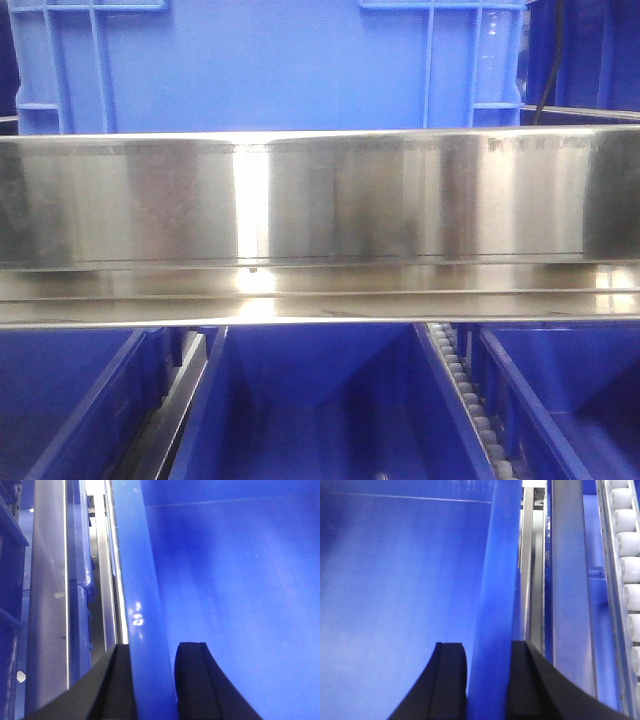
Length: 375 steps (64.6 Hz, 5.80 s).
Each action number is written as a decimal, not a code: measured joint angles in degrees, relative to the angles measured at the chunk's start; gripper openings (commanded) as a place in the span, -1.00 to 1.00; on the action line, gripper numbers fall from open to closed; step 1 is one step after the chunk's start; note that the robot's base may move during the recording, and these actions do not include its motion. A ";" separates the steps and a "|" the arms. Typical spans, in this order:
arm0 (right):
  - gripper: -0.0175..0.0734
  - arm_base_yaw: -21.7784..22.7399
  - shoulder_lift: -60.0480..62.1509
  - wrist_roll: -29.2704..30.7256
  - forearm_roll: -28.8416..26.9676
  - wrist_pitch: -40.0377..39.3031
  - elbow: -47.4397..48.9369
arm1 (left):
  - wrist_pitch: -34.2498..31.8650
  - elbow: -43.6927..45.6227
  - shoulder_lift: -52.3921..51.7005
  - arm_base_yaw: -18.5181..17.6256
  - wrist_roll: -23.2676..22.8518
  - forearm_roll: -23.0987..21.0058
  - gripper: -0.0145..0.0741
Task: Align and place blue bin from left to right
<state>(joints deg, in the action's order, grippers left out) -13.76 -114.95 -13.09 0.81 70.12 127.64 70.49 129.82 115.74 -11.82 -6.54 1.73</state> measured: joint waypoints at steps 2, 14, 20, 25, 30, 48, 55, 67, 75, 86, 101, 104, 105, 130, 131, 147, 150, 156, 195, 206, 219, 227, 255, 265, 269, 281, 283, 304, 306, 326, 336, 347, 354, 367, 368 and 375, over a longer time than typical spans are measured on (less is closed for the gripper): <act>-0.79 0.00 0.00 0.00 0.00 0.00 0.00 | 0.00 0.00 0.00 0.00 0.00 0.00 -0.71; -0.79 0.00 0.24 0.00 0.11 0.42 0.00 | 0.00 -0.12 -0.67 -0.12 -0.46 0.34 -0.71; -0.79 0.00 0.56 0.00 0.34 1.46 0.55 | 0.90 -0.36 -1.55 -0.36 -1.17 0.61 -0.71; -0.79 0.00 0.96 0.00 0.47 2.29 1.25 | 1.36 -0.63 -2.58 -0.48 -1.54 0.74 -0.71; -0.79 0.00 1.82 0.00 0.47 3.54 2.52 | 1.88 -0.77 -4.07 -0.56 -1.91 1.13 -0.71; -0.79 -0.23 6.11 0.56 0.93 4.28 8.56 | 1.92 -0.77 -10.45 -2.83 -2.57 3.33 -0.71; -0.79 -0.23 7.72 1.09 1.50 4.91 10.41 | 1.80 -0.77 -12.15 -4.20 -3.93 3.94 -0.71; -0.79 -0.23 9.89 1.23 2.83 5.44 11.36 | 1.70 -0.77 -13.51 -5.45 -5.43 3.95 -0.71; -0.79 -0.23 10.13 1.51 2.93 5.44 11.58 | 1.70 -0.77 -13.72 -5.71 -6.11 5.10 -0.71; -0.79 -0.23 9.67 1.75 2.27 5.55 11.58 | 1.70 -0.77 -14.30 -5.83 -6.84 7.14 -0.71; -0.79 -0.33 9.06 1.75 1.11 5.55 11.58 | 2.56 1.84 -14.44 -5.83 -6.96 8.43 -0.71; -0.79 -0.33 9.06 1.75 0.97 5.39 11.58 | 2.83 2.45 -14.44 -5.83 -6.96 8.70 -0.71; -0.79 -0.33 9.06 1.75 0.97 5.28 11.58 | 2.95 2.56 -14.44 -5.83 -6.96 8.90 -0.71; -0.79 -0.34 8.95 1.86 0.73 4.59 11.58 | 3.06 3.15 -14.34 -5.83 -6.96 9.67 -0.71; -0.79 -0.34 8.95 1.86 0.73 4.59 11.58 | 3.06 3.15 -14.24 -5.83 -6.96 9.67 -0.71; -0.79 -0.34 8.95 1.86 0.73 4.59 11.58 | 3.06 3.15 -14.24 -5.83 -6.96 9.67 -0.71; -0.79 -0.34 8.95 1.86 0.73 4.59 11.58 | 3.06 3.15 -14.24 -5.83 -6.96 9.67 -0.71; -0.79 -0.34 8.95 1.86 0.73 4.59 11.58 | 3.06 3.15 -14.24 -5.83 -6.96 9.67 -0.71; -0.79 -0.34 8.95 2.08 0.73 1.04 11.58 | 2.71 3.15 -14.24 -5.83 -7.08 10.38 -0.71; -0.79 -0.34 8.95 2.08 0.73 1.04 11.58 | 2.71 3.15 -14.24 -5.83 -7.08 10.38 -0.71; -0.79 -0.34 8.95 2.08 0.73 1.04 11.58 | 2.71 3.15 -14.24 -5.83 -7.08 10.38 -0.71; -0.79 -0.34 8.95 2.08 0.73 1.04 11.58 | 2.71 3.15 -14.24 -5.83 -7.08 10.38 -0.71; -0.79 -0.34 8.95 2.08 0.73 1.04 11.58 | 2.71 3.15 -14.11 -5.83 -7.08 10.38 -0.71; -0.79 -0.34 8.95 2.08 0.73 1.04 11.58 | 2.71 3.15 -14.11 -5.83 -7.08 10.38 -0.71; -0.79 -0.34 8.95 2.08 0.73 1.04 11.58 | 2.71 3.15 -14.11 -5.83 -7.08 10.38 -0.71; -0.79 -0.34 8.95 2.08 0.83 1.04 11.58 | 2.60 3.15 -14.03 -5.83 -7.08 10.38 -0.71; -0.79 -0.34 8.95 2.08 0.83 1.04 11.58 | 2.60 3.15 -14.03 -5.83 -7.08 10.38 -0.71; -0.79 -0.34 8.85 2.08 0.83 1.04 11.58 | 2.60 3.15 -14.03 -5.83 -7.08 10.43 -0.71; -0.79 -0.34 8.85 2.08 0.83 1.04 11.58 | 2.60 3.15 -14.03 -5.83 -7.08 10.43 -0.71; -0.79 -0.34 8.85 2.08 0.83 1.04 11.58 | 2.60 3.15 -14.03 -5.83 -7.08 10.52 -0.71; -0.79 -0.34 8.85 2.08 0.83 1.04 11.58 | 2.60 3.19 -14.03 -5.83 -7.08 10.52 -0.71; -0.79 -0.34 8.85 2.08 0.83 1.04 11.58 | 2.60 3.19 -14.03 -5.83 -7.08 10.52 -0.71; -0.79 -0.34 8.85 2.08 0.83 1.04 11.58 | 2.60 3.19 -14.03 -5.83 -7.08 10.52 -0.71; -0.79 -0.34 8.85 2.08 0.83 1.04 11.58 | 2.60 3.19 -14.03 -5.83 -7.08 10.52 -0.71; -0.79 -0.34 8.85 2.08 0.83 1.04 11.58 | 2.60 3.19 -14.03 -5.83 -7.08 10.52 -0.71; -0.79 -0.34 8.85 2.08 0.83 1.04 11.58 | 2.60 3.19 -14.03 -5.83 -7.08 10.52 -0.71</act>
<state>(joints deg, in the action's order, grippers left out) -14.10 -106.10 -11.01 1.64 71.16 139.23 73.09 133.01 101.71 -17.65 -13.62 12.25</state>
